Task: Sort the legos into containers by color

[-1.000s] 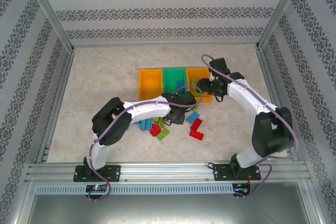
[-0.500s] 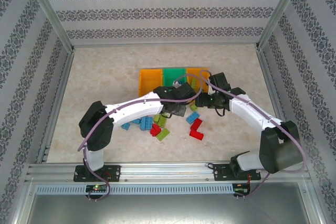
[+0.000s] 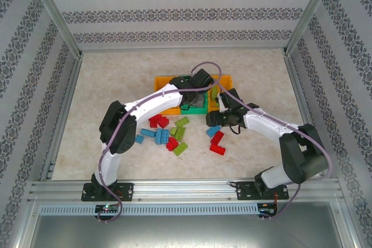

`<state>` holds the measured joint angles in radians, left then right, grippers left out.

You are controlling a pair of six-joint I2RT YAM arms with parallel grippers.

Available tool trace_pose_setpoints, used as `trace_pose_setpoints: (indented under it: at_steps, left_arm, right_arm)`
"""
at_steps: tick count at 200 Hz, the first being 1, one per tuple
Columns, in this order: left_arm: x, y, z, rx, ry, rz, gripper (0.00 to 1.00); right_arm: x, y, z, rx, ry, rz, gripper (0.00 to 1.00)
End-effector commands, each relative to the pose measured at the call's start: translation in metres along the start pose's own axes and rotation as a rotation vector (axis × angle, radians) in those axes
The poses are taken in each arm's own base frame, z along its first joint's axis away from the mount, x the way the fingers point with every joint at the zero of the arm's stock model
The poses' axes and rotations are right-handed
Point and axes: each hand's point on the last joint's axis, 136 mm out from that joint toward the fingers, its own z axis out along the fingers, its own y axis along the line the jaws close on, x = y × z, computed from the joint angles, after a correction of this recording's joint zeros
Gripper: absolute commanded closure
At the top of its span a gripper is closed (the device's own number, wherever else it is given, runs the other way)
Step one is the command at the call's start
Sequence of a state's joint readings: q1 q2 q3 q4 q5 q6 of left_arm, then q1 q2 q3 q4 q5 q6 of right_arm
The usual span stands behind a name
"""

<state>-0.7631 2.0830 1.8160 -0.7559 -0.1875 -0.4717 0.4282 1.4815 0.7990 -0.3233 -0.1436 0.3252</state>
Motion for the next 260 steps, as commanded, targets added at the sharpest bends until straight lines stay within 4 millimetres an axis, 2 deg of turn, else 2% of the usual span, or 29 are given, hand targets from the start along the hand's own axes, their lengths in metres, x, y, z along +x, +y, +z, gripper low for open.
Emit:
trace_pose_setpoints:
  at_steps: [1,20,59,87,120,160,201,230,260]
  left_arm:
    - [-0.017,0.003,0.006,0.001,-0.014,0.029,0.82]
    - [-0.019,0.007,0.014,-0.001,-0.010,0.006,0.78]
    - [-0.014,0.007,0.017,0.005,-0.004,-0.037,0.49]
    - [-0.013,0.010,0.010,0.009,-0.018,-0.049,0.35]
    - [-0.010,0.013,0.002,0.014,-0.025,-0.062,0.30]
    - [0.000,0.015,-0.003,0.041,-0.023,-0.083,0.30]
    - [0.014,0.018,-0.006,0.043,-0.003,-0.100,0.30]
    - [0.018,0.021,-0.013,0.052,-0.009,-0.113,0.30]
    - [0.020,0.024,-0.017,0.051,-0.015,-0.115,0.31]
  right_arm:
    - [-0.012,0.006,0.006,-0.005,-0.019,-0.032,0.29]
    - [-0.014,0.007,0.011,-0.006,-0.019,-0.032,0.29]
    - [-0.016,0.003,0.022,0.013,-0.015,-0.011,0.29]
    - [-0.019,-0.001,0.024,0.036,-0.032,0.012,0.29]
    - [-0.021,-0.006,0.027,0.064,-0.033,0.039,0.34]
    - [-0.023,-0.006,0.033,0.058,-0.043,0.061,0.42]
    - [-0.018,-0.007,0.038,0.061,-0.021,0.087,0.57]
    - [-0.014,-0.011,0.033,0.073,-0.022,0.094,0.65]
    - [-0.010,-0.012,0.022,0.082,-0.019,0.104,0.67]
